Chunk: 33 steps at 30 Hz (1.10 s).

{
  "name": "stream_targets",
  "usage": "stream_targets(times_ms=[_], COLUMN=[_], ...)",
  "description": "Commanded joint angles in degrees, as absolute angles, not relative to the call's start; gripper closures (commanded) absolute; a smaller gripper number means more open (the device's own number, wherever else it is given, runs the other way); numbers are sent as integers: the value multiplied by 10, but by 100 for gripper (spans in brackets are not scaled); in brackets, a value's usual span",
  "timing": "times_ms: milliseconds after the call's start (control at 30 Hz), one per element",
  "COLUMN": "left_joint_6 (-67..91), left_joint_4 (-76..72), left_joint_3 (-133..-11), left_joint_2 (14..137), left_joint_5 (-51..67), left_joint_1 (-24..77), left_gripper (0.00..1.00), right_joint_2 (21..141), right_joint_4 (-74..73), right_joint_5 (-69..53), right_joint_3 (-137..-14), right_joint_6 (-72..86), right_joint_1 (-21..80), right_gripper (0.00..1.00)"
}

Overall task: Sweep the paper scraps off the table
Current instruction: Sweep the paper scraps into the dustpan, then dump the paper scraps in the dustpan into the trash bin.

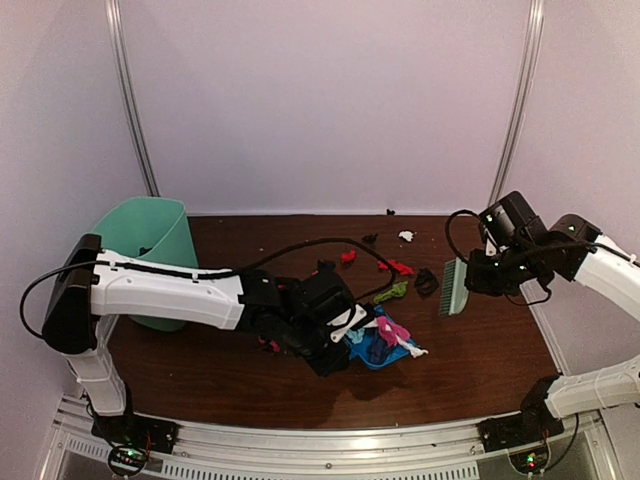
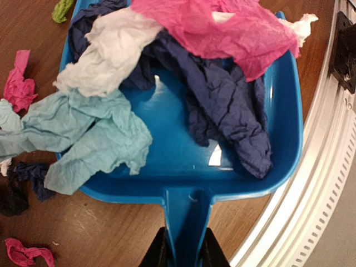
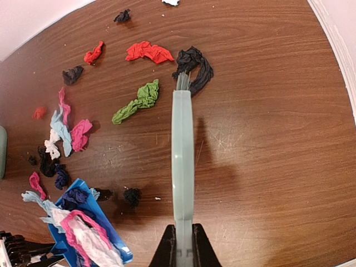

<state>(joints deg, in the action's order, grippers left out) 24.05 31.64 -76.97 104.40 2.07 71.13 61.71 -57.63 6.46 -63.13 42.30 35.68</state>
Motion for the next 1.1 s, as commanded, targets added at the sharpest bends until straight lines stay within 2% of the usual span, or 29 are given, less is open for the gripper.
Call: stream_targets(times_ms=[0,1067], left_joint_6=[272,382], left_joint_4=[348,597], left_joint_3=[-798,-865], left_joint_2=[1004,759], left_joint_5=[-23,-148], left_joint_1=[685,508], left_gripper=[100,100], right_joint_2=[627,707], right_joint_4=[-544,-476], right_joint_5=[65,1], right_joint_3=[-628,-637], right_joint_6=[404,359], right_joint_1=[345,331], right_gripper=[100,100])
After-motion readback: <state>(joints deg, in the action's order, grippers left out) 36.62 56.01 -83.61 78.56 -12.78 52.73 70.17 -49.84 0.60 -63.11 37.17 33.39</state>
